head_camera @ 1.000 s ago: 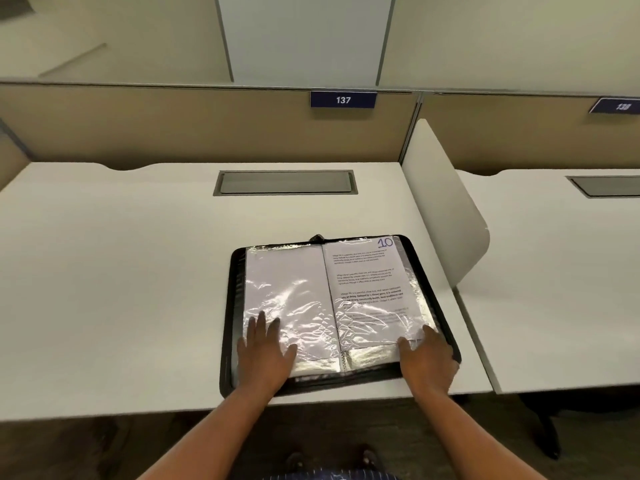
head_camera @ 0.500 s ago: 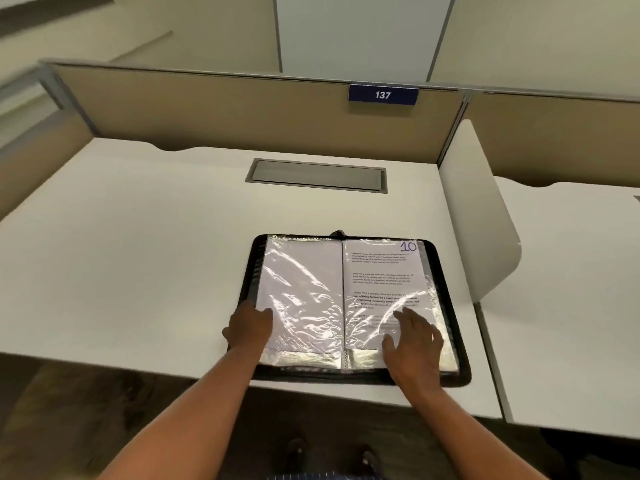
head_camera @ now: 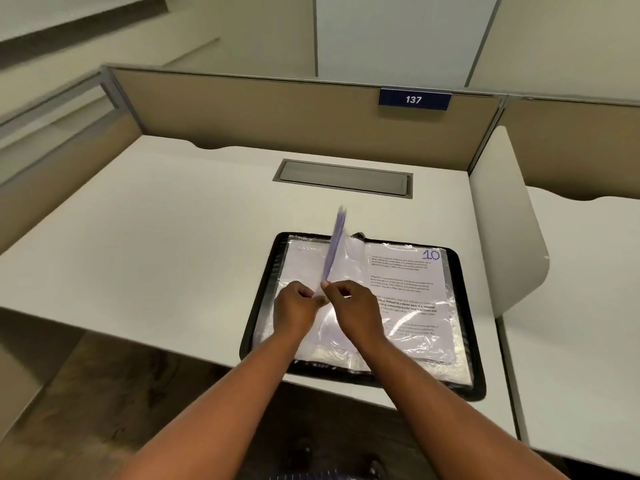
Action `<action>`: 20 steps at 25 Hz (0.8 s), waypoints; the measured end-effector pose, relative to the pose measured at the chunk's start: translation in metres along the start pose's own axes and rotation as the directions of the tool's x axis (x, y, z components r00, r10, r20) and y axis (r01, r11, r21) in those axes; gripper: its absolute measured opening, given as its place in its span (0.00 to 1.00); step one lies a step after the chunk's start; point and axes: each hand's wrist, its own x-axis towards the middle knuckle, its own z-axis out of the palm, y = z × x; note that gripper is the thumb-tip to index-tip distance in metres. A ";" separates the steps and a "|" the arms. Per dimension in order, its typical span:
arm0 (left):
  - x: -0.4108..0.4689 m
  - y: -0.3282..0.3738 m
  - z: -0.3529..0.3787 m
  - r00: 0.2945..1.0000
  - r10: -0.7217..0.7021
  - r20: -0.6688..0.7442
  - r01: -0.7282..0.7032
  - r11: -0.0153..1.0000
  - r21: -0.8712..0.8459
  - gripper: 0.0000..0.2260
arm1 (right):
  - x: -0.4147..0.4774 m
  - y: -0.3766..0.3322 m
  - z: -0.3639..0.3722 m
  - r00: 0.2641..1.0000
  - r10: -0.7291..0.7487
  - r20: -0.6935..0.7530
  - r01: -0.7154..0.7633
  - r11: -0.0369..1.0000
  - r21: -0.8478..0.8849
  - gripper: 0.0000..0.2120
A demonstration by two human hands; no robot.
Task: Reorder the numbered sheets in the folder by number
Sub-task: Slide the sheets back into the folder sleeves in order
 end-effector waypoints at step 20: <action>0.001 -0.060 -0.004 0.990 -0.097 -0.106 0.129 0.926 0.356 0.32 | 0.000 0.072 -0.056 0.993 0.111 0.028 -0.105 0.982 -0.157 0.06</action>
